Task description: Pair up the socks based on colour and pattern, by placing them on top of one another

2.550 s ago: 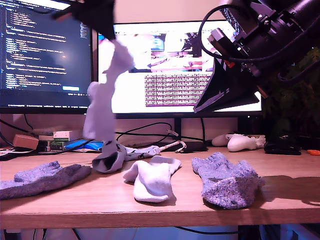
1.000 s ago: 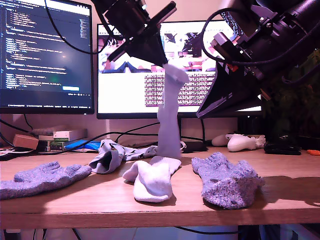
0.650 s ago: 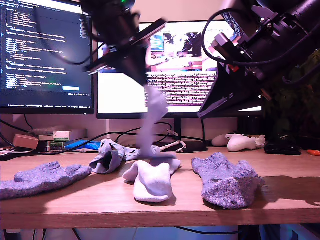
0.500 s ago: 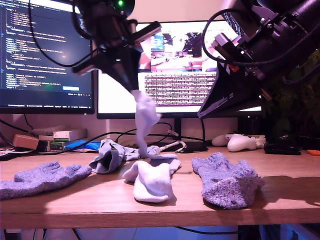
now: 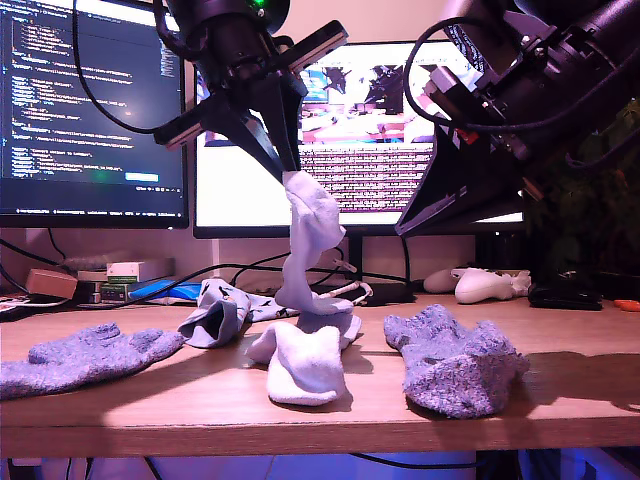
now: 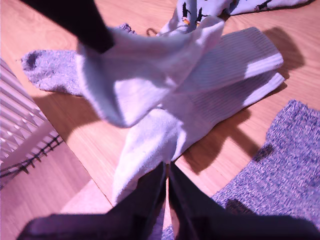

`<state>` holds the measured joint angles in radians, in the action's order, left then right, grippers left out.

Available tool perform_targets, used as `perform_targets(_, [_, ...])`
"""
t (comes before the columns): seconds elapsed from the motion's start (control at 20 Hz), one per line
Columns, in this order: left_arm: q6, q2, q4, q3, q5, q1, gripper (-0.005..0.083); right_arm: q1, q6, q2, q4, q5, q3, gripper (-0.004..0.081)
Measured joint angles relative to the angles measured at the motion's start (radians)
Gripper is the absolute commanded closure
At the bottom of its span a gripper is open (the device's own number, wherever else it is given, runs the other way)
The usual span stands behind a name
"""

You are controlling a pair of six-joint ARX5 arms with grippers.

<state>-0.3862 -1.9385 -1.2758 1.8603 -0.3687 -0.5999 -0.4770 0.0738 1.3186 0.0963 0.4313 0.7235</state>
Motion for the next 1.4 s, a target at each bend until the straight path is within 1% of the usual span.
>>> perform_targets(0.15, [0.000,0.000,-0.030,0.000,0.000,-0.016,0.0795,0.014,0.003,0.000,0.000,0.000,0.000,0.0781])
perform_targets(0.35, [0.004,0.000,-0.032,0.000,0.002,-0.062,0.0795,0.032,0.003,0.000,-0.002,0.001,0.000,0.0781])
perform_targets(0.45, [0.013,0.000,-0.032,-0.003,0.021,-0.074,0.0784,0.033,0.003,0.000,-0.002,0.001,0.000,0.0781])
perform_targets(0.5, [0.021,0.000,-0.029,-0.013,0.038,-0.078,0.0747,0.033,0.003,0.000,-0.002,0.002,0.000,0.0781])
perform_targets(0.55, [0.023,0.000,-0.029,-0.029,0.057,-0.079,0.0687,0.033,0.003,0.000,-0.002,0.002,0.000,0.0781])
perform_targets(0.65, [0.023,0.000,-0.034,-0.071,0.068,-0.078,0.0488,0.033,0.003,0.000,-0.002,0.002,0.000,0.0781])
perform_targets(0.7, [0.023,0.000,-0.042,-0.082,0.070,-0.077,0.0412,0.033,0.003,0.000,-0.002,0.002,0.000,0.0781])
perform_targets(0.75, [0.023,0.000,-0.053,-0.084,0.072,-0.074,0.0375,0.033,0.003,0.000,-0.002,0.002,0.000,0.0781])
perform_targets(0.85, [0.050,0.000,-0.070,-0.084,0.043,-0.074,0.0376,0.033,0.003,0.000,-0.002,0.002,0.000,0.0781])
perform_targets(0.95, [0.071,0.001,-0.083,-0.084,-0.026,-0.074,0.0376,0.033,0.003,0.000,0.000,0.003,0.000,0.0781])
perform_targets(1.0, [0.090,0.002,-0.082,-0.084,-0.042,-0.068,0.0379,0.033,0.003,0.000,0.003,0.003,0.000,0.0781])
perform_targets(1.05, [0.105,0.006,-0.082,-0.084,-0.039,-0.064,0.0380,0.033,0.003,0.000,0.003,0.003,0.000,0.0781])
perform_targets(1.15, [0.122,0.019,-0.083,-0.084,0.009,-0.053,0.0396,0.033,0.003,0.000,0.005,0.004,0.000,0.0781])
perform_targets(1.2, [0.137,0.024,-0.083,-0.084,0.050,-0.044,0.0441,0.033,0.002,0.000,0.010,0.004,0.000,0.0781])
perform_targets(1.25, [0.165,0.026,-0.083,-0.084,0.087,-0.031,0.0507,0.034,-0.015,0.000,0.017,0.004,0.000,0.0781])
perform_targets(1.3, [0.169,0.027,-0.083,-0.084,0.125,-0.016,0.0603,0.033,-0.019,0.000,0.026,0.004,0.000,0.0781])
perform_targets(1.35, [0.204,0.027,-0.083,-0.084,0.177,-0.003,0.0702,0.033,-0.045,0.000,0.032,0.004,0.000,0.0781])
perform_targets(1.4, [0.229,0.027,-0.083,-0.084,0.220,0.006,0.0772,0.033,-0.060,0.000,0.032,0.005,0.000,0.0781])
